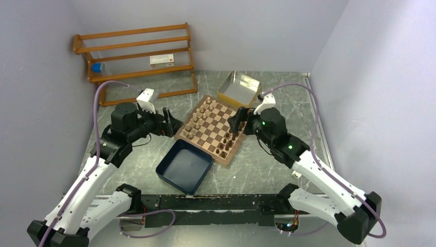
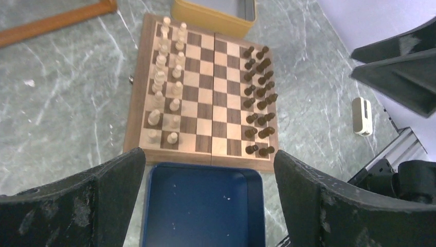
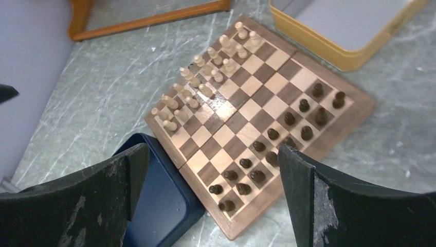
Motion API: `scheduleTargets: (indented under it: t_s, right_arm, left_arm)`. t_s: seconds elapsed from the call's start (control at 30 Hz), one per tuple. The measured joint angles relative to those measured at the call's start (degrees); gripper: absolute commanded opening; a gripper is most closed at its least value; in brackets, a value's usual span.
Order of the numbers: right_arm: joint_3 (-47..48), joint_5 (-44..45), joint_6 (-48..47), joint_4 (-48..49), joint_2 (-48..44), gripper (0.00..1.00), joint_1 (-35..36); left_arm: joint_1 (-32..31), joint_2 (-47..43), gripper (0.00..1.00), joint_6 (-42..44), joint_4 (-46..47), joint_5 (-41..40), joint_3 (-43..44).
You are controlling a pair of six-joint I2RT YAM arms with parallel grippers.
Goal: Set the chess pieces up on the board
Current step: Reset both arms
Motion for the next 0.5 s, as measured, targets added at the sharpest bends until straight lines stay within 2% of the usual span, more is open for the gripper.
scheduleTargets:
  t_s: [0.23, 0.5]
  right_arm:
    - [-3.69, 5.79, 3.48, -2.95, -10.08, 1.00, 0.00]
    - [-3.56, 8.74, 4.66, -5.95, -11.21, 1.00, 0.00]
  left_arm:
    - [0.00, 0.37, 1.00, -3.02, 1.38, 2.47, -6.38]
    - [0.00, -1.05, 1.00, -3.17, 2.45, 2.64, -6.43]
